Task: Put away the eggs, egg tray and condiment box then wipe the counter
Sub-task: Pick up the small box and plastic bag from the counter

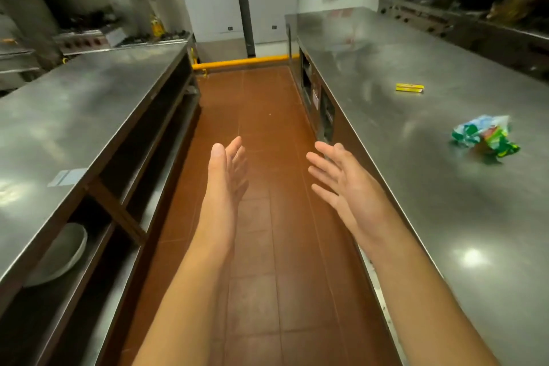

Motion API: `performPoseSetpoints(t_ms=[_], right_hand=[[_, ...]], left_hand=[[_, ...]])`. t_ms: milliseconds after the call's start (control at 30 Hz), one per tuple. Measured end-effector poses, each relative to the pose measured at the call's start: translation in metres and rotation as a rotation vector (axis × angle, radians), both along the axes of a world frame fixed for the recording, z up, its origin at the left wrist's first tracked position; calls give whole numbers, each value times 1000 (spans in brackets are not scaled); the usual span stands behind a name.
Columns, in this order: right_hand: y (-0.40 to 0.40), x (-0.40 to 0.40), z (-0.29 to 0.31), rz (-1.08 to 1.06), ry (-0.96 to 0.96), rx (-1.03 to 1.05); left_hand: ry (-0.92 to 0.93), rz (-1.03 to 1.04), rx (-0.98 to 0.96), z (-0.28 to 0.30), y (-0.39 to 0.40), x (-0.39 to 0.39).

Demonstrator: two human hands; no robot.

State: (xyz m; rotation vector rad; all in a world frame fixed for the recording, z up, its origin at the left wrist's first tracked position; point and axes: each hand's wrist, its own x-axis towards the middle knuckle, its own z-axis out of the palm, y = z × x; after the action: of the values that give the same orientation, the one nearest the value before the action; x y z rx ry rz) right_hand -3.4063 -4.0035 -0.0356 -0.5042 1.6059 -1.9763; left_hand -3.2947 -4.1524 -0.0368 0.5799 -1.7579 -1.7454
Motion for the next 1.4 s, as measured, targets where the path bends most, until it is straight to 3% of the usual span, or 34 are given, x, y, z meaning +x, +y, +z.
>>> performPoseSetpoints(t_ms=[267, 533, 733, 1067, 1400], right_hand=[[-55, -86, -12, 50, -26, 86], [-103, -208, -35, -161, -71, 114], [-139, -300, -22, -371, -65, 137], [-135, -416, -29, -648, -113, 126], [-141, -602, -46, -632, -197, -18]], left_hand=[[-51, 30, 28, -13, -53, -91], [-61, -146, 98, -42, -122, -239], [-24, -400, 195, -31, -172, -369], [-66, -678, 237, -41, -174, -524], [-149, -654, 127, -32, -180, -695]])
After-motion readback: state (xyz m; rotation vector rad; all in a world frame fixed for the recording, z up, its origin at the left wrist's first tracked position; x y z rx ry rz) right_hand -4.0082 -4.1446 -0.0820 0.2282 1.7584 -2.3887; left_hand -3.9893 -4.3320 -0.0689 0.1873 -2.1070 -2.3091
